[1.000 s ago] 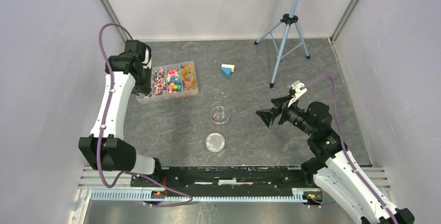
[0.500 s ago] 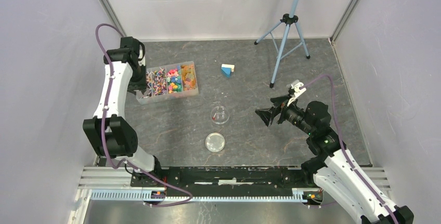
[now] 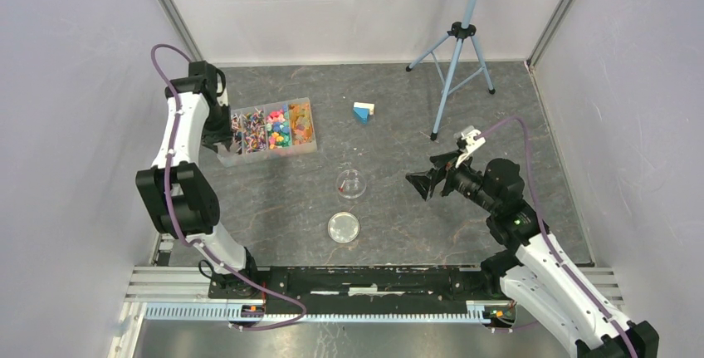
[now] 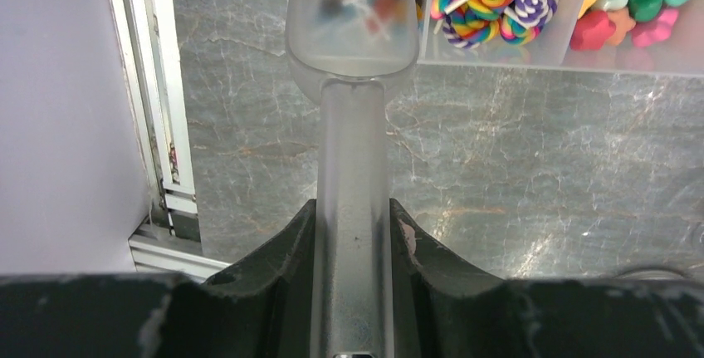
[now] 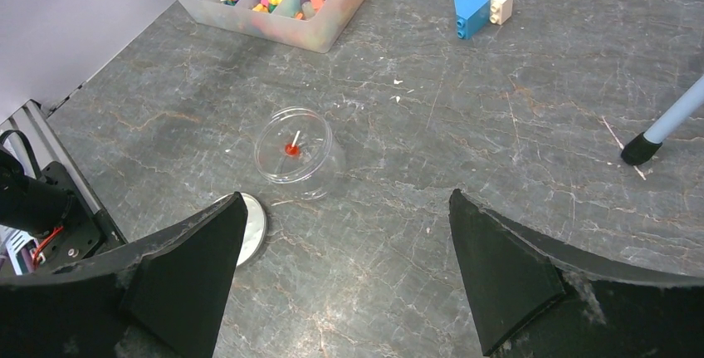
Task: Pack the candies
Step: Scoop the fake candies from the storage box.
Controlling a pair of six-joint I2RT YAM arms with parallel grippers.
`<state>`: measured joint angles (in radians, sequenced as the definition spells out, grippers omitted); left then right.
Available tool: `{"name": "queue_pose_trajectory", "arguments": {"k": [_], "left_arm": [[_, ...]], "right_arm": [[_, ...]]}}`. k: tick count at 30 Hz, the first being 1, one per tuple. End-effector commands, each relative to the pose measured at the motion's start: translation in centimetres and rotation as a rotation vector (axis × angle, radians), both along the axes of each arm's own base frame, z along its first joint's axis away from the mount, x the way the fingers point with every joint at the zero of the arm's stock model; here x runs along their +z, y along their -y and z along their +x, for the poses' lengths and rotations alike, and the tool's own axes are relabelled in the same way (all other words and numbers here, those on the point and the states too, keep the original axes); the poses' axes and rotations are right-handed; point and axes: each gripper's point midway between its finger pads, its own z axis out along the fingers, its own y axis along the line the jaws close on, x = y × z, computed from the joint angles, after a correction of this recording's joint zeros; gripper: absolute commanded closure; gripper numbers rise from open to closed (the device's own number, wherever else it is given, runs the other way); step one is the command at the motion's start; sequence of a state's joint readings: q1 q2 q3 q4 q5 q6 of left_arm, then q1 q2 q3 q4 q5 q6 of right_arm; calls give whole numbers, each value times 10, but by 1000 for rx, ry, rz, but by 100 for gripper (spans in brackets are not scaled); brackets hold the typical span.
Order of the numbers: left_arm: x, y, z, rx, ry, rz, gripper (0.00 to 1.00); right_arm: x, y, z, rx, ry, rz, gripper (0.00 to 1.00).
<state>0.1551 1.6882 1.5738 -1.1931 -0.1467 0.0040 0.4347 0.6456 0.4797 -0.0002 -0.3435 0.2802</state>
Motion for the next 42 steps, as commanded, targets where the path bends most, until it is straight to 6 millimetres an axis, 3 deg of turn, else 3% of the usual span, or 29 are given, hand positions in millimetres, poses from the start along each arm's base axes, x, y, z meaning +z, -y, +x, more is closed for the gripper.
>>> {"name": "queue_pose_trajectory", "arguments": {"k": [1, 12, 22, 42], "left_arm": [[5, -3, 20, 19, 112, -15, 98], [-26, -1, 25, 13, 120, -53, 98], [-51, -4, 10, -10, 108, -23, 98], [-68, -6, 8, -18, 180, 6, 98]], "right_arm": [[12, -5, 3, 19, 42, 25, 2], [9, -2, 3, 8, 41, 19, 2], [9, -3, 4, 8, 36, 17, 2], [7, -5, 4, 15, 23, 28, 2]]}}
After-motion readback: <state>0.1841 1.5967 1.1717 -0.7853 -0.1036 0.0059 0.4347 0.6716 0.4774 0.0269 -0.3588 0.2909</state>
